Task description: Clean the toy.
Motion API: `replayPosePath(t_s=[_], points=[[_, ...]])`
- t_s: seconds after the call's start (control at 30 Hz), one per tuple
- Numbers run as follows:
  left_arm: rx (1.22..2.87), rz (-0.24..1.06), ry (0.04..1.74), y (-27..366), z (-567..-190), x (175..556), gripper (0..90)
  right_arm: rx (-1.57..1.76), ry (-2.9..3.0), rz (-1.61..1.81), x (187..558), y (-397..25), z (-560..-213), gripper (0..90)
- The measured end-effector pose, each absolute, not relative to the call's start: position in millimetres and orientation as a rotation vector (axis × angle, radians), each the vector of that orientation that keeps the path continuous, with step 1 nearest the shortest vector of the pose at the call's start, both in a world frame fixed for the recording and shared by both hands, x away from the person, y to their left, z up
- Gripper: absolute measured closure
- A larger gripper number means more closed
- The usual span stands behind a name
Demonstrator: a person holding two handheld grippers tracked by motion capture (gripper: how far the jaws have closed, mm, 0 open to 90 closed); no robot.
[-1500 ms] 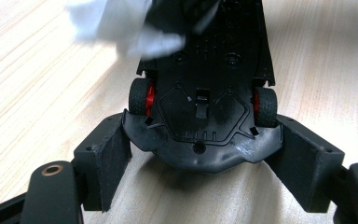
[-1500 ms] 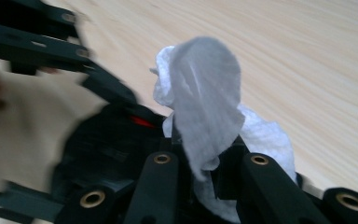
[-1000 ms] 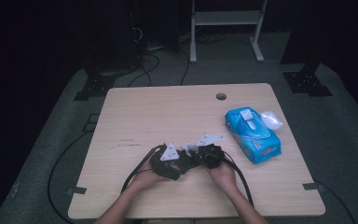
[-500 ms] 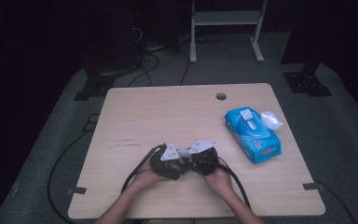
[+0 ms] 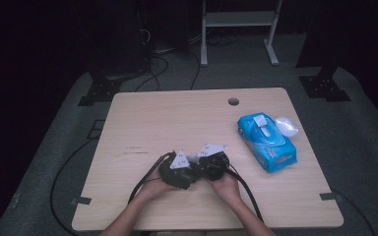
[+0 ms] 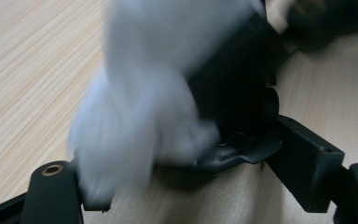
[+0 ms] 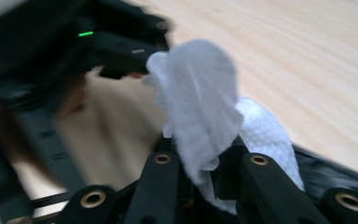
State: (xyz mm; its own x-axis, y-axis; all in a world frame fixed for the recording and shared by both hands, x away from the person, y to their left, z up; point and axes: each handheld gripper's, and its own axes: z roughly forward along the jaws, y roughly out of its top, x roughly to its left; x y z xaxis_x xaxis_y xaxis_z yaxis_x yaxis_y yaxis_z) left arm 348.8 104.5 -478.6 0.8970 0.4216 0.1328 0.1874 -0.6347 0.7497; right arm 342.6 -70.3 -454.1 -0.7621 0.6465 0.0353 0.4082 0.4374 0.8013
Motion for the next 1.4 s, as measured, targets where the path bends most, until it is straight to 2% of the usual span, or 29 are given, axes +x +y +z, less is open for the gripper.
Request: replayPosePath(t_s=[0.47,0.73,0.93,1.13,1.4], points=[[2.256,0.373,0.434,106,-478,350,24.0,1.131,2.251,1.156,361,-130,-450,80.9],[2.254,0.378,0.435,107,-478,350,24.0,1.017,2.279,1.127,357,-112,-451,80.8],[2.257,0.377,0.433,107,-478,350,24.0,1.118,2.238,1.133,364,-127,-451,80.8],[2.260,0.387,0.428,106,-478,349,24.0,0.986,2.311,1.141,351,-109,-451,80.8],[2.256,0.388,0.436,106,-478,349,24.0,0.921,2.403,1.229,330,-104,-456,80.8]])
